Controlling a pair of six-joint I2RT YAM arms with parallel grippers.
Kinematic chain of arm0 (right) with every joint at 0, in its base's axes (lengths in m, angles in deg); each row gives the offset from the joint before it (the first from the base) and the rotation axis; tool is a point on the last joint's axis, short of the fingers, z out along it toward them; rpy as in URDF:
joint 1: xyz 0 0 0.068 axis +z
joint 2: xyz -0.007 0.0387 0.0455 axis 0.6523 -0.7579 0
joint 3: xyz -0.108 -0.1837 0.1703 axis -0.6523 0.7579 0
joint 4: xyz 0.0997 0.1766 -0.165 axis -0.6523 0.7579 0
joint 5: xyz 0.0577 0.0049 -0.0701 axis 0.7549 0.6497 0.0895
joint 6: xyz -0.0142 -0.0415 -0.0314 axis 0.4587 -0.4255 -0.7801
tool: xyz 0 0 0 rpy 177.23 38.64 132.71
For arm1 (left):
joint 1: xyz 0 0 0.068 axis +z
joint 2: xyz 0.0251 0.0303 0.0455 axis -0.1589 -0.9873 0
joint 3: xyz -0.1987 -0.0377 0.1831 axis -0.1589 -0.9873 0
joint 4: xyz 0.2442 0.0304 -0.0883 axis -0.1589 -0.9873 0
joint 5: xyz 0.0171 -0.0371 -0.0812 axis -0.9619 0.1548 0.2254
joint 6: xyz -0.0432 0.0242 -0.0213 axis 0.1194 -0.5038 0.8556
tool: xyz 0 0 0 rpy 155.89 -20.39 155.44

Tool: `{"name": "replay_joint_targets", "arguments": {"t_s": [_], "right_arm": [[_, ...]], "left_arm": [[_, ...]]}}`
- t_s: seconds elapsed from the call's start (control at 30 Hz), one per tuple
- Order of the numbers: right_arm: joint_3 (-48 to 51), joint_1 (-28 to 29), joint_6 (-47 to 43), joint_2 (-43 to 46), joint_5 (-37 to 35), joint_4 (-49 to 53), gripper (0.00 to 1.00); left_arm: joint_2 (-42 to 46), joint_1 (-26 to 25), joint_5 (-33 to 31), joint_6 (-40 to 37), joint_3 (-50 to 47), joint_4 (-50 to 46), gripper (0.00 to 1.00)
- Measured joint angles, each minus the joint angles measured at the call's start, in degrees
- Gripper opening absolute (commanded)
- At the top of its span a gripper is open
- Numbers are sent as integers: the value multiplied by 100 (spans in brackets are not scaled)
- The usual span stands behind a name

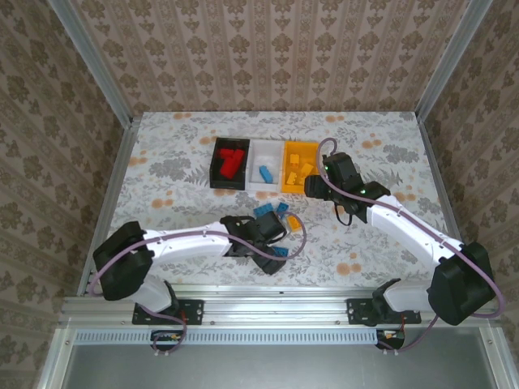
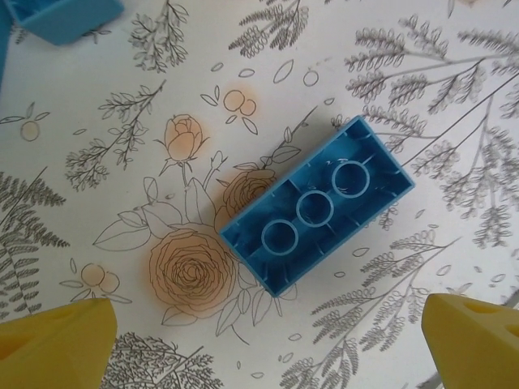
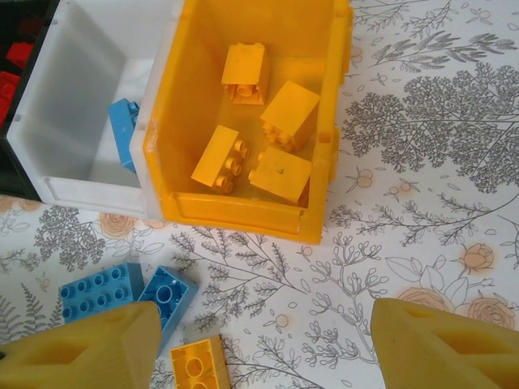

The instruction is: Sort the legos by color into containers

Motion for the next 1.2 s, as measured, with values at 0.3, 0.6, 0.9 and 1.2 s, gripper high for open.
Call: {"name": "replay_joint_targets", "arguments": {"t_s": [0.3, 0.6, 0.9, 1.2], "right_arm": [[2, 0, 2, 0, 9, -2, 71], [155, 0, 24, 17, 59, -42, 72], [267, -2, 22, 160, 55, -39, 72], [293, -7, 22, 308, 55, -42, 72]], "left_arm": [[-673, -28, -144, -358, 160, 15, 97], [-1060, 319, -413, -332, 459, 498, 86], [-1325, 374, -317, -291, 671, 874, 67], [-1346, 374, -129, -131, 525, 922, 41]]}}
